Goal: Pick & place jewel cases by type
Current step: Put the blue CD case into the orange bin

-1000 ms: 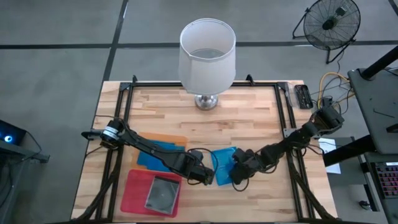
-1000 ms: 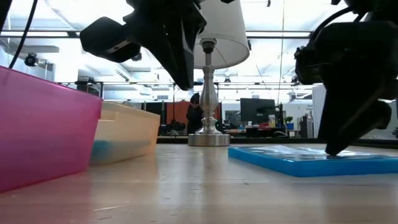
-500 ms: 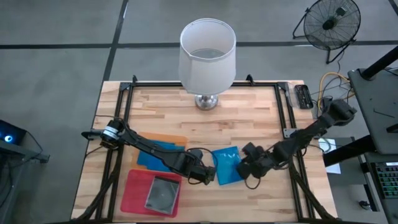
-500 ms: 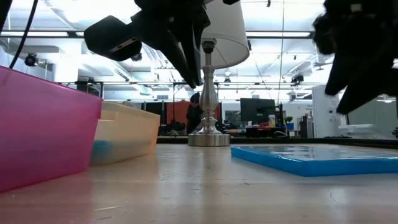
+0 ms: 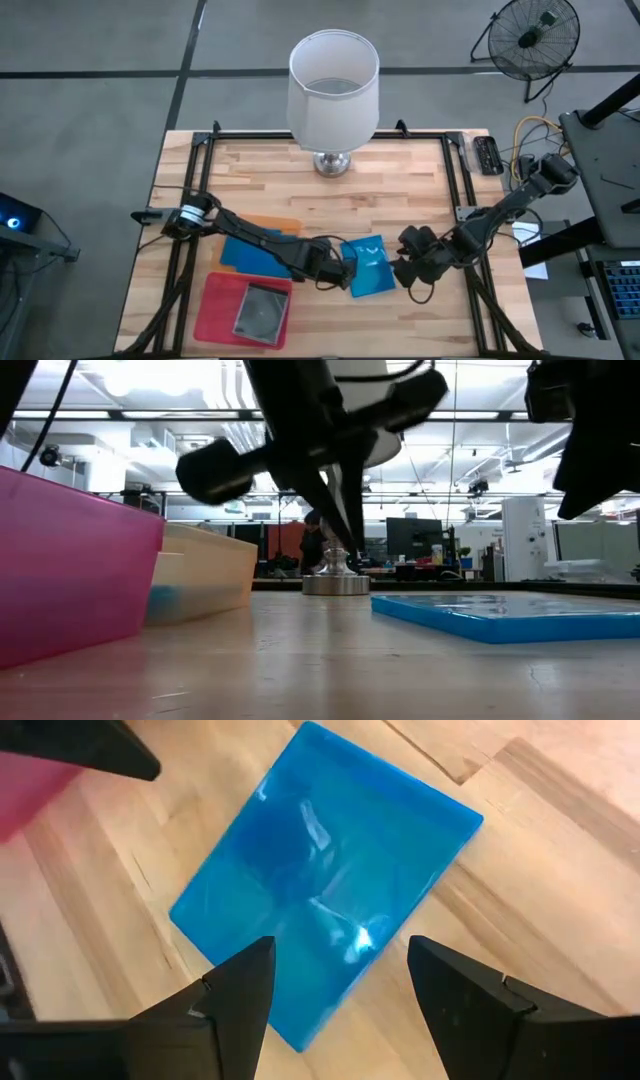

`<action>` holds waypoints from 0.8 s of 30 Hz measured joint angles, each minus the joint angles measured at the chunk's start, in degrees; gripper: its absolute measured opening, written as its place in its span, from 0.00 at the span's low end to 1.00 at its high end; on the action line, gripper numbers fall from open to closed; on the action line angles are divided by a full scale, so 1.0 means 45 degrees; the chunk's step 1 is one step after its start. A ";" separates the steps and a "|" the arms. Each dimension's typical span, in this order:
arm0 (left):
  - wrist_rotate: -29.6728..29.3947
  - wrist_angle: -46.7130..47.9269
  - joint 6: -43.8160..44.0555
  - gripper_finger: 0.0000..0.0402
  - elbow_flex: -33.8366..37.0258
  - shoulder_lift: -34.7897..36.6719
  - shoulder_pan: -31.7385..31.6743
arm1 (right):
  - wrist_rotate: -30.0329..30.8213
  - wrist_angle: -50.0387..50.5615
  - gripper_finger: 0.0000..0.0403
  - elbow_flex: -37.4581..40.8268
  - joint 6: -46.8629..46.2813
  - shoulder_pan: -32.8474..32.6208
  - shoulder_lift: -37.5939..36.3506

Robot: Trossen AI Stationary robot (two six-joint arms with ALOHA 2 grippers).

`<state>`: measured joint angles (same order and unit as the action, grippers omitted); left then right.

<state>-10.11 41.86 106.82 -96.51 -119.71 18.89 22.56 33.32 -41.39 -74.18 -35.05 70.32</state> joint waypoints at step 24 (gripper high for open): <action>0.0470 0.1691 -0.0372 0.00 -0.2667 -0.1951 -0.0865 | -0.0052 0.0647 0.56 0.0248 0.1159 -0.0183 -0.0073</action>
<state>-7.99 49.47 105.14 -108.51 -128.49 15.00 22.33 36.23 -40.27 -68.97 -35.88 70.00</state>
